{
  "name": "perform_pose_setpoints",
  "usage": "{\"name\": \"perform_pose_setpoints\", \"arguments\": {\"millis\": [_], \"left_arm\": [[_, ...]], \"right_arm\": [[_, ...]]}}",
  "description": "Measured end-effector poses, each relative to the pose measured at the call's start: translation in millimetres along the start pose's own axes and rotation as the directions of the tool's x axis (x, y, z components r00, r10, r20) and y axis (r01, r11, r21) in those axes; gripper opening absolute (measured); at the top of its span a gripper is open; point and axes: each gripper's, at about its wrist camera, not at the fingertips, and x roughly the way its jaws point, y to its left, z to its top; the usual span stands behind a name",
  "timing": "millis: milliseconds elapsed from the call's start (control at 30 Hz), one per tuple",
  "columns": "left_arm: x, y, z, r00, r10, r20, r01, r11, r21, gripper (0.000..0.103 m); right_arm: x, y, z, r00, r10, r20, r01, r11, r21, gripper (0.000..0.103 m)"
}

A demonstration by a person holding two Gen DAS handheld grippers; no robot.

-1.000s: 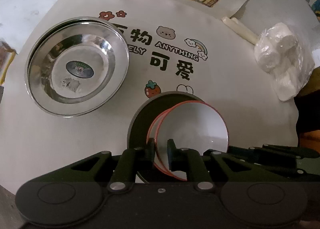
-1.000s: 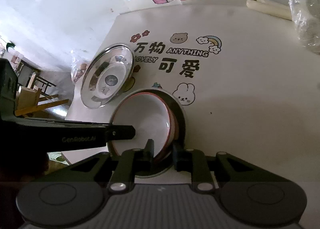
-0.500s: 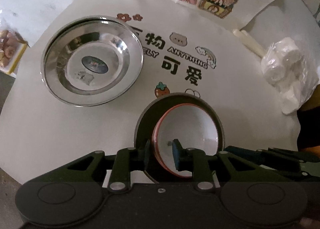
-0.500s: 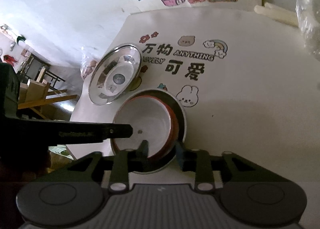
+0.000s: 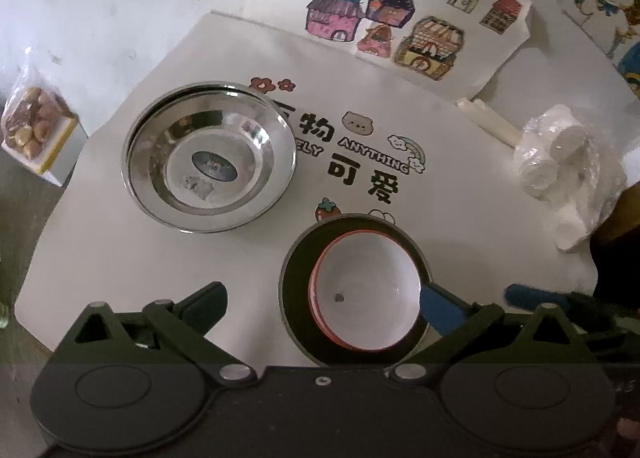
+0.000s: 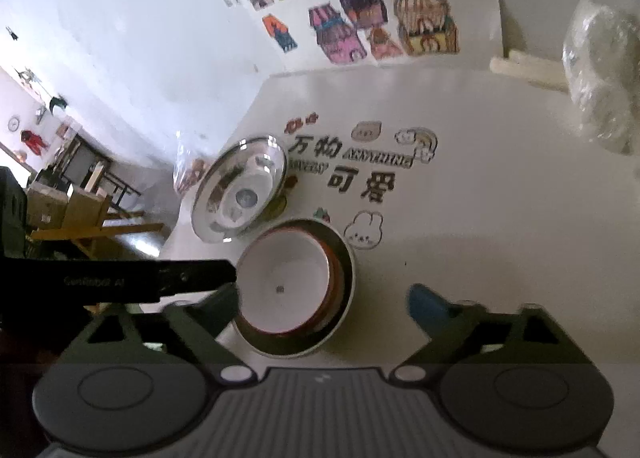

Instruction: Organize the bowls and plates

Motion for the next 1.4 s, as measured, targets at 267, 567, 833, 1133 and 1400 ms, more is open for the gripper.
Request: {"name": "perform_pose_setpoints", "arguments": {"millis": [267,567,833,1133,1400], "left_arm": [[-25,20,-4,0.996,-0.083,0.038,0.08,0.993,0.091,0.102],[-57,58,-21,0.98,-0.168,0.109,0.151,0.978,0.147,0.102],[-51,82,-21,0.998,-0.045,0.054,0.04,0.996,0.085,0.102],[-15,85,-23,0.998,0.034,-0.045,-0.034,0.999,0.001,0.102],[11,60,-22,0.993,0.096,-0.069,-0.096,0.995,-0.01,0.102]], "right_arm": [[-29,23,-12,0.977,-0.169,0.132,0.166,0.986,0.031,0.103],[-51,72,-56,0.858,-0.474,0.197,0.461,0.881,0.109,0.103],[-66,79,-80,0.807,-0.57,0.154,0.549,0.821,0.158,0.103],[-45,55,-84,0.848,-0.529,0.021,0.526,0.847,0.084,0.103],[-33,2,-44,0.909,-0.415,0.024,0.414,0.91,0.028,0.103]]}}
